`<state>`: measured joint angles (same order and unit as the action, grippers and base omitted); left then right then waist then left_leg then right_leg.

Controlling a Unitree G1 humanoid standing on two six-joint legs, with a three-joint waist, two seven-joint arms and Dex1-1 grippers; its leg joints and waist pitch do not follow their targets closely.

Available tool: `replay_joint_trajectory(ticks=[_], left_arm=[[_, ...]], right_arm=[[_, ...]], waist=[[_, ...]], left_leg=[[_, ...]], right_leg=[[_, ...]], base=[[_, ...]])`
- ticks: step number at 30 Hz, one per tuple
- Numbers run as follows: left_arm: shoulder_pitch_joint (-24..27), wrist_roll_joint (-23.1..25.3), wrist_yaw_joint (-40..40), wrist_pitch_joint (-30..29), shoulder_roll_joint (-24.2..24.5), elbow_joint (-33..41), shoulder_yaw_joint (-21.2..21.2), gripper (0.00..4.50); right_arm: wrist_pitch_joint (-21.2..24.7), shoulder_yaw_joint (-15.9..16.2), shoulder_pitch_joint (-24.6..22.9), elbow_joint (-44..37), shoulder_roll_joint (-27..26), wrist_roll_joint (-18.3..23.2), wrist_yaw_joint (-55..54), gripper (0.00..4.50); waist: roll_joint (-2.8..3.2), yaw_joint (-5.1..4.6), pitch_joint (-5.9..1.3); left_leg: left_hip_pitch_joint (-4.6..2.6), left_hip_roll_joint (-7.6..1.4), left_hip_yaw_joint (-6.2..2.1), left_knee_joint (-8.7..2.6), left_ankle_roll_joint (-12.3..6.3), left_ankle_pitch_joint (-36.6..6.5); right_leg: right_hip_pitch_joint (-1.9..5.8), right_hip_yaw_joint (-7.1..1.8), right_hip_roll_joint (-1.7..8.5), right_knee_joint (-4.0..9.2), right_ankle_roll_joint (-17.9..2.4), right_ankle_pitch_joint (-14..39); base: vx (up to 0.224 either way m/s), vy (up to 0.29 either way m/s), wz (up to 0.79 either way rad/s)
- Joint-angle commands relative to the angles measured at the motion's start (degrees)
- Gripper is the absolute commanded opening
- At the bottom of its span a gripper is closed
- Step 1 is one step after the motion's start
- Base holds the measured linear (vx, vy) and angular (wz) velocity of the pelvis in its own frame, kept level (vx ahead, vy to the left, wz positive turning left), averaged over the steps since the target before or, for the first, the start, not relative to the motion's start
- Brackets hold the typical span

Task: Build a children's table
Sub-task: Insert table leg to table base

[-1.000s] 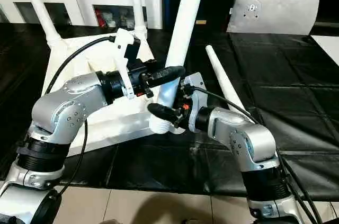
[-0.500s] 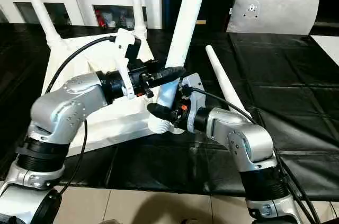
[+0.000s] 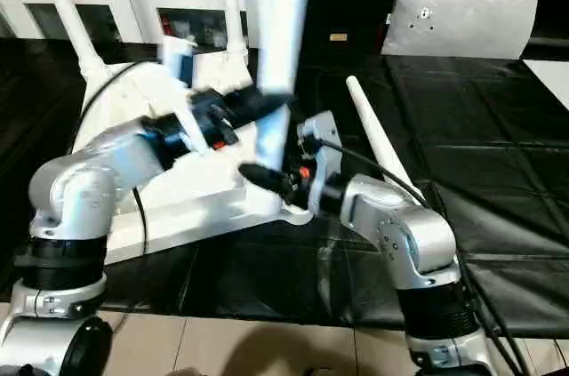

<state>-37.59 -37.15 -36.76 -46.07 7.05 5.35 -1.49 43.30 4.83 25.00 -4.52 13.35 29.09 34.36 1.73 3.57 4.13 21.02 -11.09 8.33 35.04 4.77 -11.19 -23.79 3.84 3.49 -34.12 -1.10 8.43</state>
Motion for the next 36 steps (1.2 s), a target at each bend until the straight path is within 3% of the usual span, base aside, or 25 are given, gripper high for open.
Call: replay_joint_trajectory(ticks=[1,4,5,8,12,14,17,19,22,23,25,26,27,28,29,31,33,36], left_arm=[[-0.5,-1.7,-5.7,0.6,-0.5,4.3,7.2,2.77],[-1.3,5.0,-3.2,3.2,0.8,1.6,9.6,3.03],[-1.4,5.6,-2.8,3.5,0.9,1.2,9.7,3.11],[-1.6,5.4,-2.1,3.1,1.1,0.4,7.7,3.4],[-1.3,4.7,-3.2,3.6,1.9,0.6,7.7,3.66],[-0.2,-1.6,-6.0,3.2,0.7,2.8,4.0,3.86],[0.5,-6.0,-5.6,1.7,-1.1,4.0,0.6,4.11],[0.9,-7.0,-5.5,1.3,-1.0,4.5,-0.2,4.22],[2.3,-7.3,-6.8,0.6,1.0,5.6,0.0,4.42],[3.1,-4.8,-7.8,1.3,3.1,5.4,1.7,4.42],[5.1,4.8,-10.5,5.9,10.0,3.2,8.2,4.5],[5.2,5.4,-10.5,6.2,10.3,3.0,8.6,4.5],[5.6,9.5,-9.9,8.4,12.3,1.1,11.0,4.5],[5.7,10.7,-9.7,9.0,12.8,0.5,11.7,4.5],[5.8,12.6,-9.4,10.1,13.8,-0.6,13.0,4.5],[6.4,15.9,-10.0,12.5,16.1,-2.3,15.8,4.5],[6.8,17.6,-10.8,14.3,17.0,-3.7,17.4,4.23],[7.2,20.6,-11.5,17.9,17.6,-7.5,19.5,4.12]], right_arm=[[0.6,-2.2,-0.5,3.0,0.4,-1.4,-3.3,1.93],[-0.5,-1.0,-1.0,1.7,1.3,-1.8,-1.4,1.92],[-0.6,-1.0,-1.1,1.5,1.4,-1.8,-1.3,1.92],[-1.1,-0.8,-1.5,1.2,1.7,-2.6,-1.6,1.92],[-1.2,-0.9,-1.7,1.2,1.7,-2.5,-1.9,1.91],[-1.7,-2.3,-1.8,1.7,1.0,-2.3,-3.5,1.91],[-2.2,-3.5,-1.8,1.9,0.5,-2.6,-4.6,1.91],[-2.8,-4.0,-1.8,1.9,0.3,-2.9,-5.2,1.91],[-4.0,-4.8,-2.1,2.0,0.4,-3.7,-6.1,1.91],[-4.2,-4.6,-2.3,1.8,1.0,-4.4,-6.3,1.91],[-5.5,-3.1,-3.1,1.2,2.9,-6.6,-6.0,1.91],[-5.5,-3.1,-3.2,1.2,2.9,-6.6,-6.0,1.91],[-5.3,-3.4,-3.4,1.2,2.8,-6.3,-6.0,1.91],[-5.3,-3.6,-3.4,1.2,2.8,-6.3,-6.0,1.91],[-5.4,-3.7,-3.5,1.3,2.9,-6.2,-6.0,1.91],[-5.9,-3.6,-3.8,1.3,3.3,-6.6,-6.1,1.91],[-6.6,-3.3,-3.9,1.3,4.0,-7.1,-5.6,1.91],[-7.0,-2.5,-4.4,0.8,4.8,-7.7,-4.4,1.91]], waist=[[-0.36,-0.05,-5.1],[-0.12,-0.25,-4.95],[-0.32,-0.41,-5.0],[-0.46,-0.56,-4.96],[-0.43,-0.99,-4.9],[-0.66,-1.26,-4.89],[-0.59,-1.43,-4.91],[-0.52,-1.41,-4.89],[-0.47,-1.59,-4.83],[-0.33,-1.54,-4.84],[-0.5,-1.74,-4.71],[-0.28,-1.79,-4.72],[-0.45,-1.83,-4.71],[-0.68,-1.75,-4.71],[-0.4,-1.69,-4.85],[-0.42,-1.68,-4.86],[-0.58,-1.64,-4.88],[-0.51,-1.56,-4.83]], left_leg=[[-0.25,-0.74,0.75,-3.46,-1.67,-5.7],[-0.09,-0.71,0.64,-3.56,-1.41,-6.1],[0.01,-0.59,0.69,-3.52,-1.39,-6.2],[0.33,-0.32,0.74,-3.41,-1.22,-5.8],[0.24,-0.3,0.68,-3.4,-1.31,-6.9],[0.38,-0.21,0.69,-3.41,-1.34,-6.9],[0.29,-0.32,0.78,-3.31,-1.28,-7.1],[0.18,-0.37,0.81,-3.32,-1.46,-7.4],[0.29,-0.23,0.79,-3.41,-1.72,-7.6],[0.25,-0.24,0.65,-3.47,-1.69,-7.6],[0.13,-0.31,0.61,-3.65,-1.55,-8.2],[-0.04,-0.29,0.58,-3.67,-1.41,-8.7],[0.05,-0.18,0.64,-3.66,-1.2,-8.6],[0.01,-0.15,0.6,-3.69,-1.18,-8.7],[-0.04,-0.29,0.5,-3.73,-1.03,-8.3],[-0.03,-0.42,0.55,-3.76,-0.89,-8.3],[0.01,-0.53,0.61,-3.77,-0.82,-7.8],[0.05,-0.4,0.73,-3.7,-0.87,-7.9]], right_leg=[[3.52,-2.06,3.07,4.35,-7.8,19.2],[3.8,-2.03,2.94,4.14,-7.2,18.1],[3.98,-2.01,2.91,4.3,-6.8,18.8],[4.18,-1.98,3.01,4.41,-6.4,20.3],[3.93,-1.83,2.9,4.67,-6.0,22.0],[3.98,-1.73,2.9,4.72,-5.9,23.1],[3.79,-1.73,2.89,4.68,-7.1,22.8],[3.71,-1.69,2.8,4.6,-7.8,21.7],[3.81,-1.65,2.68,4.68,-6.5,22.5],[3.82,-1.61,2.72,4.77,-5.7,23.4],[3.63,-1.68,2.57,4.85,-4.1,24.7],[3.47,-1.75,2.57,4.95,-3.0,25.9],[3.5,-1.77,2.57,5.02,-2.6,26.3],[3.43,-1.72,2.6,5.2,-2.3,26.9],[3.47,-1.74,2.75,5.01,-2.6,26.4],[3.41,-1.86,2.81,4.77,-3.4,24.9],[3.47,-1.98,2.89,4.44,-4.9,22.9],[3.55,-2.06,2.95,4.53,-5.1,23.0]], base=[[0.0,0.0,0.0],[0.0,0.0,0.0],[0.0,0.0,0.0],[0.0,0.0,0.0],[0.0,0.0,0.0],[0.0,0.0,0.0],[0.0,0.0,0.0],[0.0,0.0,0.0],[0.0,0.0,0.0],[0.0,0.0,0.0],[0.0,0.0,0.0],[0.0,0.0,0.0],[0.0,0.0,0.0],[0.0,0.0,0.0],[0.0,0.0,0.0],[0.0,0.0,0.0],[0.0,0.0,0.0],[0.0,0.0,0.0]])
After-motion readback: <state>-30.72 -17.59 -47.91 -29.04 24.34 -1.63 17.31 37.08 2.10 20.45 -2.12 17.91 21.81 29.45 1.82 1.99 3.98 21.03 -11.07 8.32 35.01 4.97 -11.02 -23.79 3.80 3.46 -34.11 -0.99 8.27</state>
